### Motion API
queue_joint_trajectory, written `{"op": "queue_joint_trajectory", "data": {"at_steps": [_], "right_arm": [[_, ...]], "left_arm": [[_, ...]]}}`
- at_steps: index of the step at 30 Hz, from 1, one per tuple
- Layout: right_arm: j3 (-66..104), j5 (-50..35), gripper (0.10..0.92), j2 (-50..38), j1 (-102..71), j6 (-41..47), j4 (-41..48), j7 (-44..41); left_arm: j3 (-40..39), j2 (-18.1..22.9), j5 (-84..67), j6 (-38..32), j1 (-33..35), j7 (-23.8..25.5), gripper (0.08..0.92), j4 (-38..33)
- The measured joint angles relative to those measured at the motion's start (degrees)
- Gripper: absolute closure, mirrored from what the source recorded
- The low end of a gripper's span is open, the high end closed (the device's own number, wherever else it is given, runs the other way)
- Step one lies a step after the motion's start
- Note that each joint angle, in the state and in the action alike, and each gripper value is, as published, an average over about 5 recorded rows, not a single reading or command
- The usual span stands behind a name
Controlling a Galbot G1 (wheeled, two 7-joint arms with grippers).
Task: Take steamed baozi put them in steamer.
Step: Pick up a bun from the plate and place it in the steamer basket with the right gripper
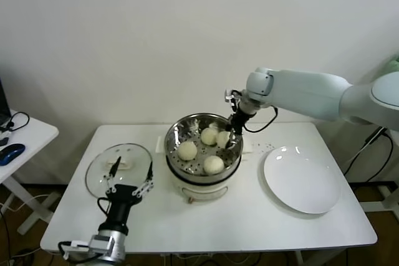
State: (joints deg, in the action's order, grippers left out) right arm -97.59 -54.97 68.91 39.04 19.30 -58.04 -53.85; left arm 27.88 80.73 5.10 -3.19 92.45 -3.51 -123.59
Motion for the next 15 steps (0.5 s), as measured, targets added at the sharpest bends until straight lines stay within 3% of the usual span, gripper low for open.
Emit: {"op": "queue_joint_trajectory", "data": {"at_steps": [15], "right_arm": [[-1.2, 1.8, 0.372, 1.2, -1.7, -0.4, 1.9, -0.6]], "left_arm": [[-0.4, -0.1, 0.0, 0.3, -0.7, 0.2, 0.177, 0.5]]}}
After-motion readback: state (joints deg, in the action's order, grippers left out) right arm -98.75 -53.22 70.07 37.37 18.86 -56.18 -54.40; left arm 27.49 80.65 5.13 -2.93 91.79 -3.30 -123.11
